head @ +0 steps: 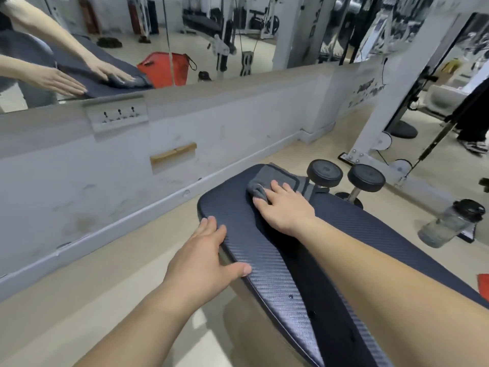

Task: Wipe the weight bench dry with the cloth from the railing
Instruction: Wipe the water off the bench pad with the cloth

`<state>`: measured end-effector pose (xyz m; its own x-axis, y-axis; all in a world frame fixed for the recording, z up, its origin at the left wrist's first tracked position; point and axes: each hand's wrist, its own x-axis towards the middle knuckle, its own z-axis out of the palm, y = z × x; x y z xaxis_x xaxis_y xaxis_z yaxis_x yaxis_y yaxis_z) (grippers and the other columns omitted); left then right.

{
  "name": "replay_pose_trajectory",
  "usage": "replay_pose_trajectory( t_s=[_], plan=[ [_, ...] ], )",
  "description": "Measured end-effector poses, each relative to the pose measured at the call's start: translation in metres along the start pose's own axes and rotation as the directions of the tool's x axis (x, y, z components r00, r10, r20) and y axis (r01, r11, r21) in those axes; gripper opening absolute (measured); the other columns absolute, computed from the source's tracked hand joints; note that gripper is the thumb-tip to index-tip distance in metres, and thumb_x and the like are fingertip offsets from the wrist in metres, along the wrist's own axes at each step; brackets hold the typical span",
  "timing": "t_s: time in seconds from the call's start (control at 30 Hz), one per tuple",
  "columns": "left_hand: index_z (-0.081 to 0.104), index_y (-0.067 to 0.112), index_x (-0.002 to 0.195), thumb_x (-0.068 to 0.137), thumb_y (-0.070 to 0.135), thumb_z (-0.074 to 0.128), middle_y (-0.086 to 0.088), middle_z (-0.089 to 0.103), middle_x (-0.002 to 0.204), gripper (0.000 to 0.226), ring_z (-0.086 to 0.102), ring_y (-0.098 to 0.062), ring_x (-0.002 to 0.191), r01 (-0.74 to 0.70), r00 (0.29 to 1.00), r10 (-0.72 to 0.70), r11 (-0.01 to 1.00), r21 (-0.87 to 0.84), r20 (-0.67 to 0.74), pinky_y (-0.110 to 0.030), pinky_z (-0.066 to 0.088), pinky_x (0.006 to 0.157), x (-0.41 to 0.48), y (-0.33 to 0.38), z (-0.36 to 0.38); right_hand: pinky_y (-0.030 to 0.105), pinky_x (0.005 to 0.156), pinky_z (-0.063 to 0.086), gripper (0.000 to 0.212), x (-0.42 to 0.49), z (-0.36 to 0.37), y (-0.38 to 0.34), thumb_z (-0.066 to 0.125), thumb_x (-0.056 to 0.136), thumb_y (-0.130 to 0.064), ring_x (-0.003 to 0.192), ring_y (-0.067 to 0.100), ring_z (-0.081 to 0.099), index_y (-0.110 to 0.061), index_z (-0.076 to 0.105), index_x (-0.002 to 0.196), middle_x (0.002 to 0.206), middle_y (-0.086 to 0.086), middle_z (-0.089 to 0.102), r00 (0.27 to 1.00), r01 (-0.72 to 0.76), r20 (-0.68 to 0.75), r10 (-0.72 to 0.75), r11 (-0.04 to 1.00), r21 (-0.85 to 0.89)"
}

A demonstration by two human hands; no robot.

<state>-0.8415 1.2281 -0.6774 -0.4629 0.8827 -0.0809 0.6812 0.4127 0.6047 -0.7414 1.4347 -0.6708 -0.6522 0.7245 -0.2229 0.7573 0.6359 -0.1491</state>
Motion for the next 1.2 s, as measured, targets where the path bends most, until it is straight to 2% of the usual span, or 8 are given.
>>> replay_pose_trajectory(
  t_s=[0.17,0.37,0.63,0.73,0.83,1.03,1.1,1.2],
  plan=[
    [0.034,0.02,0.158,0.073,0.06,0.079,0.004,0.012,0.17,0.104,0.004,-0.002,0.155,-0.034,0.999,0.033,0.997,-0.066,-0.009,-0.019,0.011,0.12,0.002,-0.007,0.0,0.034,0.13,0.004,0.059,-0.075,0.004,-0.003,0.033,0.104,-0.06,0.162,0.017,0.005,-0.045,0.025,0.161,0.175,-0.006,0.01,0.954,0.295,0.076,-0.291,0.955,-0.039],
    [0.043,0.024,0.153,0.074,0.042,0.086,0.013,0.021,0.167,0.091,0.013,0.006,0.151,-0.012,0.998,-0.003,0.969,-0.248,-0.061,-0.015,0.012,0.118,0.006,-0.015,0.005,0.032,0.131,0.006,0.07,-0.089,0.004,0.03,0.011,0.093,-0.081,0.161,0.009,0.002,-0.056,0.02,0.157,0.173,-0.012,0.01,0.851,0.524,0.122,-0.511,0.841,-0.134],
    [0.042,0.021,0.154,0.085,0.027,0.079,0.019,0.021,0.163,0.078,0.012,0.01,0.149,-0.028,1.0,0.022,0.938,-0.346,-0.02,-0.01,0.013,0.117,0.006,-0.024,0.009,0.048,0.129,0.005,0.065,0.055,0.007,-0.01,0.018,0.102,-0.065,0.161,0.03,0.003,-0.043,0.015,0.163,0.176,0.002,0.009,0.997,-0.009,-0.075,0.005,0.998,-0.059],
    [0.057,0.017,0.142,0.094,0.008,0.067,0.017,0.044,0.151,0.05,0.038,0.002,0.144,0.02,0.996,-0.059,0.875,-0.485,-0.064,-0.001,0.028,0.106,0.008,-0.029,0.0,0.05,0.129,0.005,0.064,0.046,0.013,-0.037,0.018,0.102,-0.064,0.161,0.029,0.003,-0.046,0.016,0.162,0.176,0.001,0.009,0.997,0.037,-0.065,-0.039,0.999,-0.031],
    [0.069,0.021,0.128,0.095,0.006,0.058,0.014,0.068,0.123,0.038,0.062,-0.009,0.12,0.073,0.932,-0.225,0.887,-0.457,-0.286,-0.021,0.042,0.103,0.009,-0.036,-0.007,0.047,0.13,0.006,0.061,0.004,0.019,-0.054,0.024,0.103,-0.062,0.162,0.026,0.005,-0.047,0.019,0.161,0.176,0.0,0.01,0.974,0.22,-0.043,-0.223,0.974,-0.062],
    [0.061,0.024,0.133,0.094,0.007,0.057,0.015,0.055,0.136,0.043,0.051,-0.009,0.126,-0.034,0.921,-0.083,0.956,-0.291,-0.38,-0.009,0.031,0.103,0.001,-0.022,-0.005,0.037,0.131,0.01,0.059,-0.073,0.019,-0.006,0.022,0.1,-0.066,0.161,0.014,0.008,-0.055,0.023,0.158,0.174,-0.008,0.014,0.882,0.469,0.006,-0.47,0.878,-0.092],
    [0.063,0.023,0.132,0.093,0.009,0.059,0.014,0.051,0.144,0.042,0.044,-0.004,0.134,-0.087,0.934,0.009,0.975,-0.204,-0.357,0.005,0.017,0.1,-0.002,-0.015,0.0,0.037,0.13,0.011,0.063,-0.063,0.008,0.031,0.018,0.097,-0.072,0.161,0.013,0.009,-0.054,0.025,0.158,0.174,-0.008,0.016,0.917,0.399,0.009,-0.4,0.913,-0.083],
    [0.063,0.025,0.133,0.093,0.014,0.061,0.012,0.047,0.151,0.041,0.043,-0.005,0.138,-0.142,0.962,0.11,0.983,-0.112,-0.25,-0.008,0.022,0.106,-0.009,-0.005,0.007,0.037,0.13,0.008,0.06,-0.037,0.0,0.078,0.031,0.105,-0.058,0.161,0.022,0.011,-0.039,0.027,0.162,0.174,0.003,0.016,0.998,0.042,-0.048,-0.044,0.998,-0.039]
  ],
)
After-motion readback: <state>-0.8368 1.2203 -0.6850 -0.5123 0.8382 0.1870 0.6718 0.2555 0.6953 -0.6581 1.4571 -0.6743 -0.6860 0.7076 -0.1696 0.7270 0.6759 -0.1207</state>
